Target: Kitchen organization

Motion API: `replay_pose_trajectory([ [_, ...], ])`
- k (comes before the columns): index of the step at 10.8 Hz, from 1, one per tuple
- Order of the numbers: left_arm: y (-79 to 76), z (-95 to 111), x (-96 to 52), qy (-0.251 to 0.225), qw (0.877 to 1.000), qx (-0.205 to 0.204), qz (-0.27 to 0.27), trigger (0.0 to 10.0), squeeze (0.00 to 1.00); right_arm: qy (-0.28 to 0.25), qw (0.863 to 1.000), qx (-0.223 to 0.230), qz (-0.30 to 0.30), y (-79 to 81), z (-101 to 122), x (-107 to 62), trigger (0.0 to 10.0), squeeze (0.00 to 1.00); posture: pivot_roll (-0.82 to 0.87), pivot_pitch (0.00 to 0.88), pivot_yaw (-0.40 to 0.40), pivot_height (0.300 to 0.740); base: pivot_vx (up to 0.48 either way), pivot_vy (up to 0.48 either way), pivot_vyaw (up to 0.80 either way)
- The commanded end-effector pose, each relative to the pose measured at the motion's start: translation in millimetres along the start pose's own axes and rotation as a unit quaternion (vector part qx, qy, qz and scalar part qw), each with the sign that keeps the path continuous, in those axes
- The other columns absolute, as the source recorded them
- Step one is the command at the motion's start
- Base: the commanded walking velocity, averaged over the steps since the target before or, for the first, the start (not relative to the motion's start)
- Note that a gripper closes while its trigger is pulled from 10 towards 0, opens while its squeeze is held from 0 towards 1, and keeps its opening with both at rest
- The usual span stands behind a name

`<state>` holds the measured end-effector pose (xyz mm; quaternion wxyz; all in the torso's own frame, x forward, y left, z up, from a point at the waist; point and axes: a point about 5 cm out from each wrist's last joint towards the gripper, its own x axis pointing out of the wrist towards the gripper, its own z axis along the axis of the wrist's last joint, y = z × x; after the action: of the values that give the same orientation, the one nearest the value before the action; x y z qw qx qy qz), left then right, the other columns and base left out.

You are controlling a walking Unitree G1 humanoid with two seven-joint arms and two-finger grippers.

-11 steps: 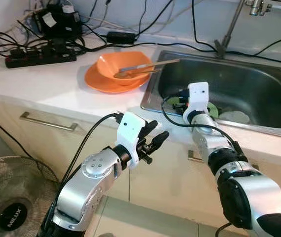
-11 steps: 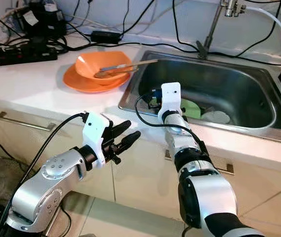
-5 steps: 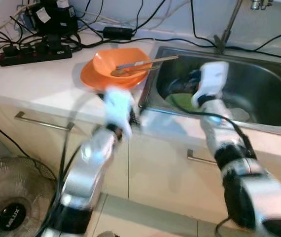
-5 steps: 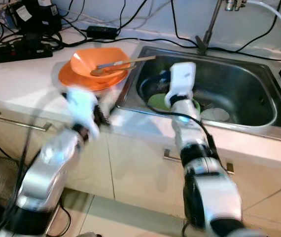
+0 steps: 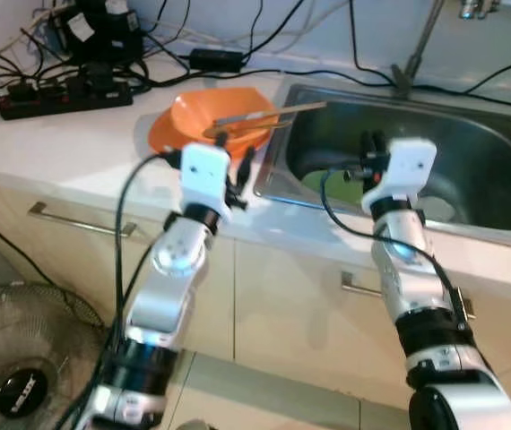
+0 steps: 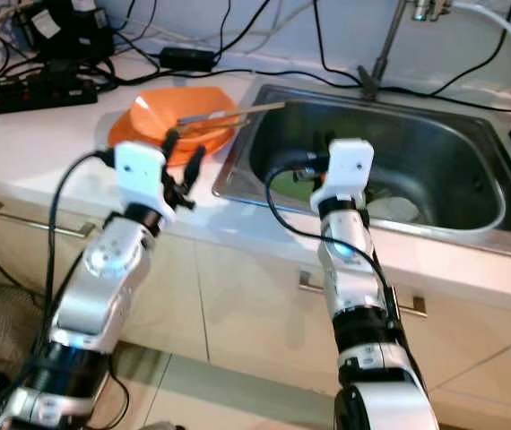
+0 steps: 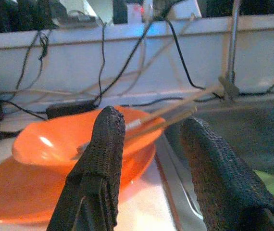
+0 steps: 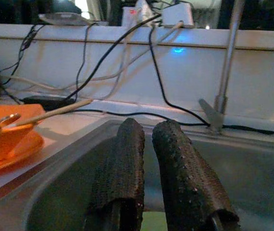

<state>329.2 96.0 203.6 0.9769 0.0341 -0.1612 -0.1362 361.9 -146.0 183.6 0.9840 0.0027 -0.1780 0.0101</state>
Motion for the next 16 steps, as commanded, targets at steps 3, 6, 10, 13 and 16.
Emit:
replay_pose_trajectory([
  [3,0.7,-1.3,4.4,-0.013,1.000,0.010,0.011,10.0,0.00,-0.011,1.000,0.009,0.010,12.5,7.5,0.5,10.0,0.00,0.20,0.025,-0.022,0.740,0.000,0.000,0.00],
  [6,3.3,-2.2,6.5,-0.020,1.000,0.013,0.017,10.0,0.00,-0.011,1.000,0.009,0.021,17.2,10.4,3.3,10.0,0.00,0.21,0.014,-0.030,0.740,0.000,0.000,0.00],
  [10,4.8,-1.9,6.4,-0.028,0.999,0.016,0.018,10.0,0.00,-0.012,0.999,0.016,0.032,24.4,11.9,5.6,10.0,0.00,0.22,0.000,-0.034,0.740,0.263,0.000,0.00],
  [13,4.7,-0.8,7.4,-0.031,0.999,0.017,0.020,10.0,0.00,-0.009,0.999,0.018,0.027,22.8,10.7,4.6,10.0,0.00,0.21,0.013,-0.031,0.740,0.305,0.000,0.00],
  [16,6.0,1.1,7.7,-0.035,0.999,0.018,0.023,10.0,0.00,-0.008,1.000,0.018,0.024,21.0,10.8,5.3,10.0,0.00,0.22,0.018,-0.032,0.740,0.310,0.000,0.00],
])
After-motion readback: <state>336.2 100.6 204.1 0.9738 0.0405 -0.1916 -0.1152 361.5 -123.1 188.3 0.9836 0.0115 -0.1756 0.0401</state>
